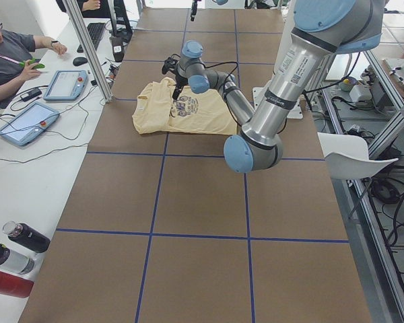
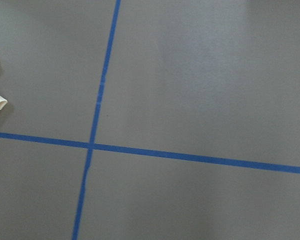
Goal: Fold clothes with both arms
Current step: 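Release the sleeve with the left gripper while the right gripper moves toward the hem, then lower both grippers to the hem corners nearest the robot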
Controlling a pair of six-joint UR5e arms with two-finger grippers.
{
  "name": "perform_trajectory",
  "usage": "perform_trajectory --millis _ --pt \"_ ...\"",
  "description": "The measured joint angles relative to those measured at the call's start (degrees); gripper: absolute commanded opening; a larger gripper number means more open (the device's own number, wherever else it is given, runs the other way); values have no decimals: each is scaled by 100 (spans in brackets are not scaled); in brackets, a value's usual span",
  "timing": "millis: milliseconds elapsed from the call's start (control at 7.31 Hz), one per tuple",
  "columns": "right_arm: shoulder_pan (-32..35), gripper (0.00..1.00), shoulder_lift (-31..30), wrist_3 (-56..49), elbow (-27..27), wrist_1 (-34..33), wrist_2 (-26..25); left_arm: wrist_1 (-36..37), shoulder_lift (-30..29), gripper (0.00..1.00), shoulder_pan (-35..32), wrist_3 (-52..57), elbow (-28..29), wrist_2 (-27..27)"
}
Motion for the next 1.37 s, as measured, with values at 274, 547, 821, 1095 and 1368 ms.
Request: perform_trajectory --millis 274,547,821,1095,1368 --pt "-1316 100 -68 1463 540 225 -1169 -57 966 100 41 33 -752 17" --pt "-2851 100 -81 2681 1296 -201 -2511 -636 1819 100 204 4 -996 73" --pt "-4322 100 -57 3610 2128 -1349 -3877 -1680 2668 100 716 -339 -1029 414" --pt "-5125 100 -50 4097 2338 -1694 -4634 -1948 2847 94 1665 -1411 -1024 1097" --pt "-5278 100 -41 4197 2360 -1735 -4805 -1945 2831 70 2261 -2076 -1000 1485"
